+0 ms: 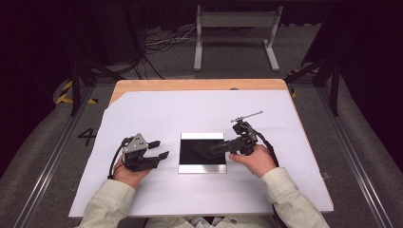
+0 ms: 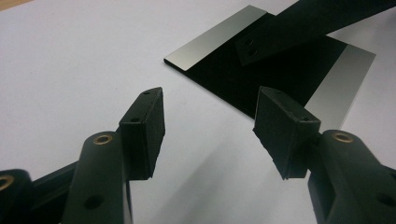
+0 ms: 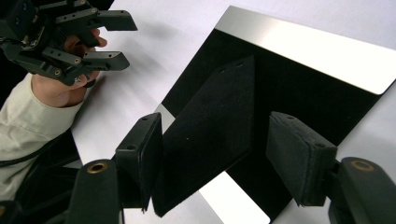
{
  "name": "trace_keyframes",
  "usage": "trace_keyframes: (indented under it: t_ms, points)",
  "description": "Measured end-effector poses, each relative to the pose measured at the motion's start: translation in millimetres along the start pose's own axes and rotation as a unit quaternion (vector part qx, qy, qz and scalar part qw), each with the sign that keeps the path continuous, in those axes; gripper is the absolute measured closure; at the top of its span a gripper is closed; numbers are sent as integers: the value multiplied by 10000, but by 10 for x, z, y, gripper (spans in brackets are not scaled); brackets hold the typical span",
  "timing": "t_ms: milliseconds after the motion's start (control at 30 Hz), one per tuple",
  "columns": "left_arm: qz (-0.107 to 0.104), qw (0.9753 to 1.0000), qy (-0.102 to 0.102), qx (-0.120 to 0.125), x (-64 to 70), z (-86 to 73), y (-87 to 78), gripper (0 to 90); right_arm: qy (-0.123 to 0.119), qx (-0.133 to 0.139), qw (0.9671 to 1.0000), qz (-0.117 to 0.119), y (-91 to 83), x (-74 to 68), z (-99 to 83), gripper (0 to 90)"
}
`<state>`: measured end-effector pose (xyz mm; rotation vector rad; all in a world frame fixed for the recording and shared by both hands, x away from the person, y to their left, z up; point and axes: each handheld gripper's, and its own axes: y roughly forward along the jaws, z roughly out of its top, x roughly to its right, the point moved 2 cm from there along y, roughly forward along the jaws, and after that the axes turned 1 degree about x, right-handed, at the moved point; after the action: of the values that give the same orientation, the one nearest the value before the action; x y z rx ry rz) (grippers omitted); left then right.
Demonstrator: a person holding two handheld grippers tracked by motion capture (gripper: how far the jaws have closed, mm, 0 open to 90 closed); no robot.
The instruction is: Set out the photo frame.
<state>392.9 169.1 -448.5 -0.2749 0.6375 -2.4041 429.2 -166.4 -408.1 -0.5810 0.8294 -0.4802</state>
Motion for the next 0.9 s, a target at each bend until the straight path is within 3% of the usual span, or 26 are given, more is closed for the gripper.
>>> trace_keyframes:
  t_ms: [400, 533, 900]
  points:
    - [-1, 10000, 44, -22, 0, 1, -1, 433, 153, -150, 9993, 308, 97, 10, 16, 389]
    - [-2, 10000, 41, -22, -1, 1, 0, 433, 86, -215, 9994, 243, 116, -2, 20, 444]
    - [-6, 10000, 29, -28, 4, -1, 7, 433, 206, -303, 9992, 165, 80, -5, 32, 537]
